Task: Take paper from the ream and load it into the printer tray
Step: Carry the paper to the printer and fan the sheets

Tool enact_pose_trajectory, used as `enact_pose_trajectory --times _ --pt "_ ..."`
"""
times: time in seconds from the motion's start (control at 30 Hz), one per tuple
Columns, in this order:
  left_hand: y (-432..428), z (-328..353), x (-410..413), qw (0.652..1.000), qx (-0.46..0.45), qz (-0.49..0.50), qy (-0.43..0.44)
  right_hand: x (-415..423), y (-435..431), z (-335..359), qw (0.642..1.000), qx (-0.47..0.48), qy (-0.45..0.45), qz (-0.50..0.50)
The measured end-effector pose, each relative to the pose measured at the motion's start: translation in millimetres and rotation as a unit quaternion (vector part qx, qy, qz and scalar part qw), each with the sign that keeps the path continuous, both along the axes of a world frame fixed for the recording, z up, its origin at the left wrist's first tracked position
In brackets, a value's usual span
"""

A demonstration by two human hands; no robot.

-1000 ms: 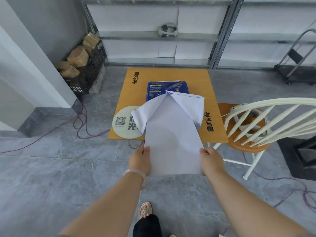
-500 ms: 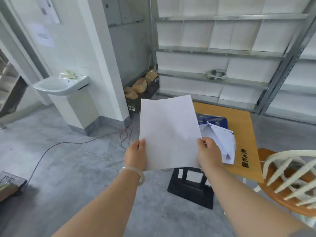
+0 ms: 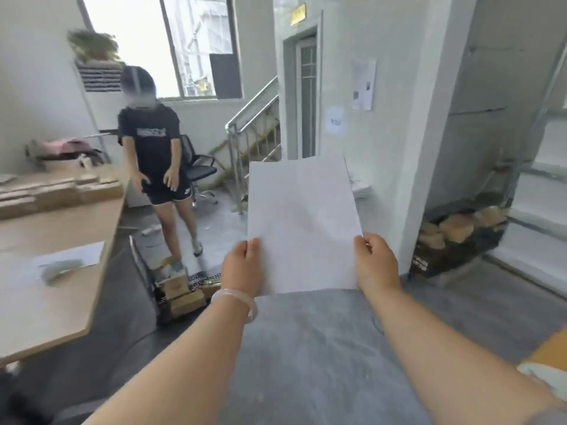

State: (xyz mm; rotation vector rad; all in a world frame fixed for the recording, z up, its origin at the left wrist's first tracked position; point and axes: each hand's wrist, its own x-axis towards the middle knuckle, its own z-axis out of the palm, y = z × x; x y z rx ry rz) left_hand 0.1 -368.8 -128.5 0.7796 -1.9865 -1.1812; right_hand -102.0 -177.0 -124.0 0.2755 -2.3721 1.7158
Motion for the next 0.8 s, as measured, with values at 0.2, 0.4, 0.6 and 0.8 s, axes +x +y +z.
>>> enact_pose_trajectory --times 0.2,0.4,0.6,0.8 --pt "-146 14 108 0.987 0.022 0.15 0.043 51 -187 19 0.983 -0.017 0.009 0.182" --pt "-222 26 229 0.948 0.018 0.314 0.052 129 -329 34 0.935 -0.026 0.023 0.353" --pt "-230 24 333 0.872 0.005 0.486 0.058 218 -423 32 0.851 -0.015 0.02 0.525" --pt "-200 16 404 0.77 -0.01 0.634 0.074 298 -464 25 0.742 -0.009 0.02 0.67"
